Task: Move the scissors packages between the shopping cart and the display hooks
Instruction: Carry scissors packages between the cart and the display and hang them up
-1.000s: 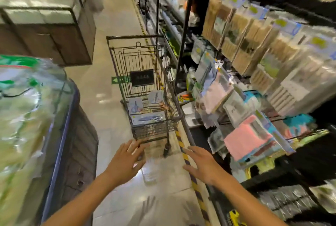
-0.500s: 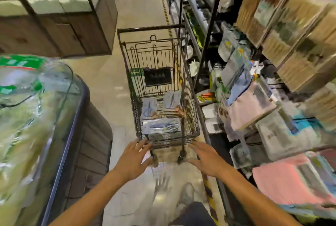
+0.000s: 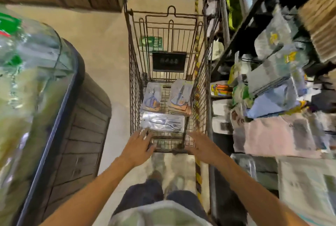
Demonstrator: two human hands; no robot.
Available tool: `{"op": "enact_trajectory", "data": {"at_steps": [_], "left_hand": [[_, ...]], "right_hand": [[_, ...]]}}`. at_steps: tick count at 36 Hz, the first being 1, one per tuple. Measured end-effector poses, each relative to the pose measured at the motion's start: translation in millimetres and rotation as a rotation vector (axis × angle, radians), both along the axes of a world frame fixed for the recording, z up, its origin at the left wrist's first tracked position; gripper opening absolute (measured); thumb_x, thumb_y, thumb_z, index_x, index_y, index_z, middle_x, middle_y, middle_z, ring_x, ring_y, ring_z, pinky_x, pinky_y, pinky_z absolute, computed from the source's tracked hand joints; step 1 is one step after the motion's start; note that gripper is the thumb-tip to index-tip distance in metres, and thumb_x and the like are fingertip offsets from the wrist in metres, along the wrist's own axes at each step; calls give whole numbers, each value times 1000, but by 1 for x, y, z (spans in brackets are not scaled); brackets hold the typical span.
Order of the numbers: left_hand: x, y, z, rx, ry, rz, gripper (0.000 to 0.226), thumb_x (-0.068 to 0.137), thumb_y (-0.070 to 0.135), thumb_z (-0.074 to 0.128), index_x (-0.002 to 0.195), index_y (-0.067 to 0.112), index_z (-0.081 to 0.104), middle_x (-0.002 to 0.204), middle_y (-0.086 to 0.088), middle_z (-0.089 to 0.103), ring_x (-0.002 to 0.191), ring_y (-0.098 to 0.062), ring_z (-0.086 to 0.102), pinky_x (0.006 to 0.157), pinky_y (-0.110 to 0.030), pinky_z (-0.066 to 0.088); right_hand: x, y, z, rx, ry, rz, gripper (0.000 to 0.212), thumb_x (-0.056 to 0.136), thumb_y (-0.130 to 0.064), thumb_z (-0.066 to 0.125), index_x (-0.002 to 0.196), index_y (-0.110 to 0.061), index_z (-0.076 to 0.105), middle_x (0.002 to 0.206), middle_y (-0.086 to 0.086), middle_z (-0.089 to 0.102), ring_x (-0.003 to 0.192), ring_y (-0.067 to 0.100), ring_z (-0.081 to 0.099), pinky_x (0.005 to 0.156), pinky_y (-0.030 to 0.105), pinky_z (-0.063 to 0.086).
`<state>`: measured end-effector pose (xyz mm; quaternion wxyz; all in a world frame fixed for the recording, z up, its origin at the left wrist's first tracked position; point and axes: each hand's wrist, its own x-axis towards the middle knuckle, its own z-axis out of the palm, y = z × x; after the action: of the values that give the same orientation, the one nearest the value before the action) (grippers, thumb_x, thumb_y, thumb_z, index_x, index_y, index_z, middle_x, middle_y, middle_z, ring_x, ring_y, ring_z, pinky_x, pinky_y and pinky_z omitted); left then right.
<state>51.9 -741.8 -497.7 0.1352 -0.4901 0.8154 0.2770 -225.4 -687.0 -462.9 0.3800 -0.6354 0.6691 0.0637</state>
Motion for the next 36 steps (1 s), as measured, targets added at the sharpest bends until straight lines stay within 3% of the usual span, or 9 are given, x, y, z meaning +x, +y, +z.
{"op": "enact_trajectory", "data": {"at_steps": [7, 11, 14, 17, 21, 26, 29, 32, 36], "left_hand": [[-6, -46, -54, 139, -35, 70, 100, 79, 65, -1, 160, 13, 26, 168, -13, 20, 155, -38, 11, 126, -45, 4], [-12, -61, -78, 231, -56, 106, 73, 99, 58, 18, 162, 20, 20, 170, -8, 11, 157, -33, 4, 126, -46, 5], [-17, -70, -89, 214, 12, 102, 61, 103, 45, 40, 156, 15, 35, 165, -11, 26, 153, -36, 18, 125, -50, 17], [-19, -78, -104, 162, 77, 117, 52, 100, 41, 53, 147, 19, 47, 154, -5, 43, 144, -31, 36, 117, -49, 33], [-24, -85, -134, 212, 51, 157, 64, 99, 47, 46, 155, 18, 36, 159, -10, 39, 148, -34, 31, 121, -47, 24], [-25, -96, -176, 292, -65, 175, 87, 87, 67, 0, 162, 24, 1, 170, -7, 8, 157, -28, 3, 127, -43, 6], [-29, -99, -197, 334, -93, 223, 73, 103, 57, 29, 162, 28, -2, 171, -3, 3, 157, -25, -2, 127, -45, 4], [-31, -96, -214, 321, -102, 268, 70, 104, 48, 40, 162, 30, 4, 171, -1, 7, 157, -24, -1, 125, -43, 8], [-30, -88, -236, 358, -116, 278, 69, 105, 50, 36, 162, 31, 2, 171, -2, 2, 157, -24, -6, 125, -41, 2]], "right_hand": [[1, -48, -43, 78, 33, 5, 63, 100, -37, 58, 155, -19, 33, 157, 8, 42, 147, 26, 34, 119, 34, 25], [5, -75, -70, 139, 34, 25, 65, 102, -37, 54, 158, -16, 27, 162, 9, 31, 151, 27, 25, 122, 35, 19], [10, -92, -89, 175, 59, 32, 63, 103, -36, 52, 157, -16, 27, 161, 7, 33, 149, 25, 27, 121, 32, 17], [12, -112, -105, 194, 43, 49, 57, 99, -28, 58, 150, -13, 39, 150, 9, 48, 139, 27, 43, 114, 35, 33], [9, -131, -146, 197, -14, 73, 60, 93, -21, 66, 148, -15, 42, 143, 10, 54, 131, 29, 51, 106, 38, 42], [9, -158, -217, 229, -38, 117, 69, 89, -18, 70, 151, -17, 40, 143, 16, 50, 130, 33, 48, 103, 41, 46], [13, -166, -261, 105, -37, 172, 64, 79, -11, 76, 139, -7, 51, 130, 20, 55, 120, 40, 54, 100, 45, 49], [22, -167, -300, 1, -47, 190, 78, 59, 6, 88, 131, 8, 58, 120, 31, 62, 107, 52, 63, 91, 56, 54], [34, -175, -324, -70, 17, 268, 91, 73, 5, 74, 154, -7, 35, 159, 26, 30, 148, 44, 29, 116, 53, 34]]}}
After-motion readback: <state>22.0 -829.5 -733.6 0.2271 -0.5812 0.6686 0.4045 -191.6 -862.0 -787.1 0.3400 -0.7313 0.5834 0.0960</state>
